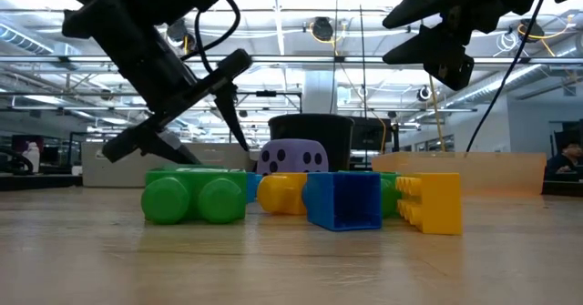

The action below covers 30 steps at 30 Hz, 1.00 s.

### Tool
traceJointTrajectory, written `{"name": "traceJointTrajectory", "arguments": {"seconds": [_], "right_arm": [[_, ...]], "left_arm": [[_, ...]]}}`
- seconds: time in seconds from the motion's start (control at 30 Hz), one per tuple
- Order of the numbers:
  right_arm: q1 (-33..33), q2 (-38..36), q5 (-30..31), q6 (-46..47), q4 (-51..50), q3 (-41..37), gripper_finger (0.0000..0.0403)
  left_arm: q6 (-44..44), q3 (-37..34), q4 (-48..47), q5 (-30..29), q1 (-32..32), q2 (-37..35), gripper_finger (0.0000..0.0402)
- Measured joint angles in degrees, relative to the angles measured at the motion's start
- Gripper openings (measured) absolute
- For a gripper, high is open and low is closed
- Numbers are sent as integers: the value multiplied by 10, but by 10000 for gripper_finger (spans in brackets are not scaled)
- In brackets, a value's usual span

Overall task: Pick & Place Toys
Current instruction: Put the blue game piece into the right gray bin

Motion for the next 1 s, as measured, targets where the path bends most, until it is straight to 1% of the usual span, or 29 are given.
{"name": "traceJointTrajectory", "arguments": {"seconds": [0.17,0.37,0.7,1.0], "right_arm": [[0,0,0,0,0,0,169],[0,0,0,-3,0,0,169],[0,0,0,-7,0,0,169],[0,0,0,-13,-1,0,169]], "left_arm": [[2,0,0,41,7,0,269],[1,0,8,41,6,0,269],[16,0,24,40,26,0,269],[45,0,87,68,42,29,269]]}}
